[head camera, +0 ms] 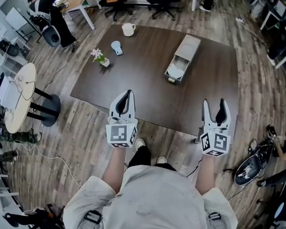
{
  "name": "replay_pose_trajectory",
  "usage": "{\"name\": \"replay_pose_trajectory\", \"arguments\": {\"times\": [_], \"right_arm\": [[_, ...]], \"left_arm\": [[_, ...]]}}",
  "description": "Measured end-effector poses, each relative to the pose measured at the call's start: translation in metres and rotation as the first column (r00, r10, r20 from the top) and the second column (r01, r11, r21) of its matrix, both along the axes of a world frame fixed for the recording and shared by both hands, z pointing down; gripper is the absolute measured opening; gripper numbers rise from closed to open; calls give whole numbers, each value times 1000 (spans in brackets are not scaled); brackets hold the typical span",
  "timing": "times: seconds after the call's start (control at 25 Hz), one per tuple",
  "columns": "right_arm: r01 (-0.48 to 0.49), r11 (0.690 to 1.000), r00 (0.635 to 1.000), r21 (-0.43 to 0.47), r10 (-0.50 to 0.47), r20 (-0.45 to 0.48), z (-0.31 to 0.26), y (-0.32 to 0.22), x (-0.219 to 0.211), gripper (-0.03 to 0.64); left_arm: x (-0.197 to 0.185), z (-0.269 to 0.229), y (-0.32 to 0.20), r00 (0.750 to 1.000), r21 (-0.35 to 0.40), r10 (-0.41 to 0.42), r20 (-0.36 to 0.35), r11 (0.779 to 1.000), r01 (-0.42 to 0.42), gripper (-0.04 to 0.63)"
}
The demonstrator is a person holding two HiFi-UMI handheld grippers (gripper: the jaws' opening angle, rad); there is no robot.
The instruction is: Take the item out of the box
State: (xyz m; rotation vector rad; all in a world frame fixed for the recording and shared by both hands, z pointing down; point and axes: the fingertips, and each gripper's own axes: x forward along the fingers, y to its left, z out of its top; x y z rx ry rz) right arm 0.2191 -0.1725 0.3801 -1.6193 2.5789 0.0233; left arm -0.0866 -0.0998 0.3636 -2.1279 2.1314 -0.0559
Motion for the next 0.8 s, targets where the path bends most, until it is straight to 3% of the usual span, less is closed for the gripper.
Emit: {"name": "replay_pose_trajectory", "arguments": {"times": [0.36,0.6,0.8], "right_arm": [[-95,995,995,16,96,-35,-6,-50,-38,302],[-196,980,980,24,197,-37,-20,-93,-60,302],[-237,971,970,36,238,-45,-29,-118,-84,302]], "left_arm": [[-38,4,-93,994,26,108,-10,994,-108,2],[-64,-2,-161,978,39,207,16,977,-208,2],[-91,-8,-198,972,52,237,-5,970,-236,2]]}}
